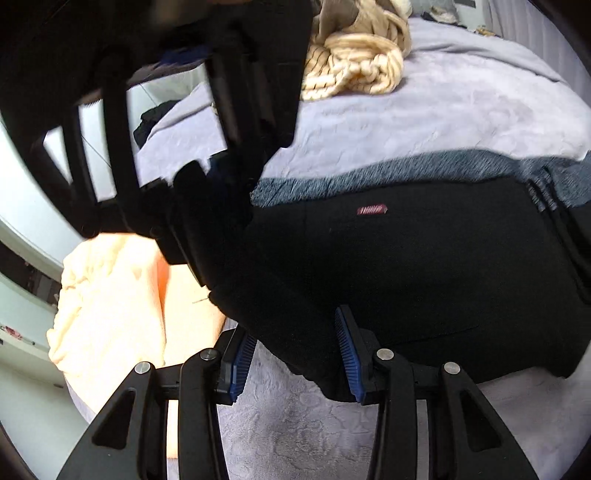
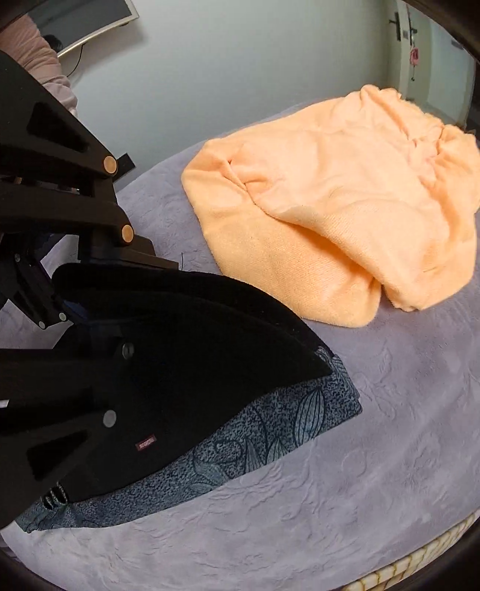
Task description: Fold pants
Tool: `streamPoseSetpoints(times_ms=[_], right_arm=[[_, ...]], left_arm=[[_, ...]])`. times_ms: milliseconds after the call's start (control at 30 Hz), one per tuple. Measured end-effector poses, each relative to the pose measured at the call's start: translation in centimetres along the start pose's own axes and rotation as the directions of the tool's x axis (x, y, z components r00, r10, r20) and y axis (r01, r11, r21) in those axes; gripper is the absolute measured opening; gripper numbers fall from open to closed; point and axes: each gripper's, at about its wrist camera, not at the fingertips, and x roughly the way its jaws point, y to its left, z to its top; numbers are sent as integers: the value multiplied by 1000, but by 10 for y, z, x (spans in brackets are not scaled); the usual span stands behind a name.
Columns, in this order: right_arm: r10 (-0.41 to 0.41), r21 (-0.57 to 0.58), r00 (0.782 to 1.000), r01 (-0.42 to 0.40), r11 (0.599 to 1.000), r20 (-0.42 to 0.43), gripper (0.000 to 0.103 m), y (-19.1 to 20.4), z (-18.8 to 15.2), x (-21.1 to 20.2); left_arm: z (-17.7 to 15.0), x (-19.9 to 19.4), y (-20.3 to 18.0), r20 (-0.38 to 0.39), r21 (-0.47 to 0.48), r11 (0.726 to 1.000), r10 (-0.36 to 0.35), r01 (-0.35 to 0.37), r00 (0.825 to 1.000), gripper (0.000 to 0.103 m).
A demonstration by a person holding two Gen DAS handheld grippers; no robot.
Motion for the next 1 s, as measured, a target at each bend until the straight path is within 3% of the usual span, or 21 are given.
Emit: streamPoseSetpoints(times_ms=[100,167,367,500,667,867,1000], right_arm=[[110,48,988,-116,992,113,21,-21,-29,-36],[177,80,964,-196,977,198,21,-36,-50,-58],[268,124,852,-357,926,449,21,-87,-143,-120],[269,156,775,-425,892,571,21,-127,-210,-149],[237,209,708,-481,851,665,21,-174,-286,-160],[208,257,646,-549,795,734,21,-227,-359,-152],[194,281,624,-579,766,757,21,-258,-394,-140]], left_arm=[[13,-29,-2,68,-4,999,-39,39,997,44],[23,-49,-6,109,1,998,-67,67,992,44],[57,-108,-42,208,52,984,-179,172,962,44],[81,-136,-79,238,122,964,-261,238,935,44],[93,-161,-144,234,244,929,-334,277,913,44],[97,-177,-208,194,343,887,-388,308,901,44],[95,-178,-256,165,401,862,-399,308,902,44]])
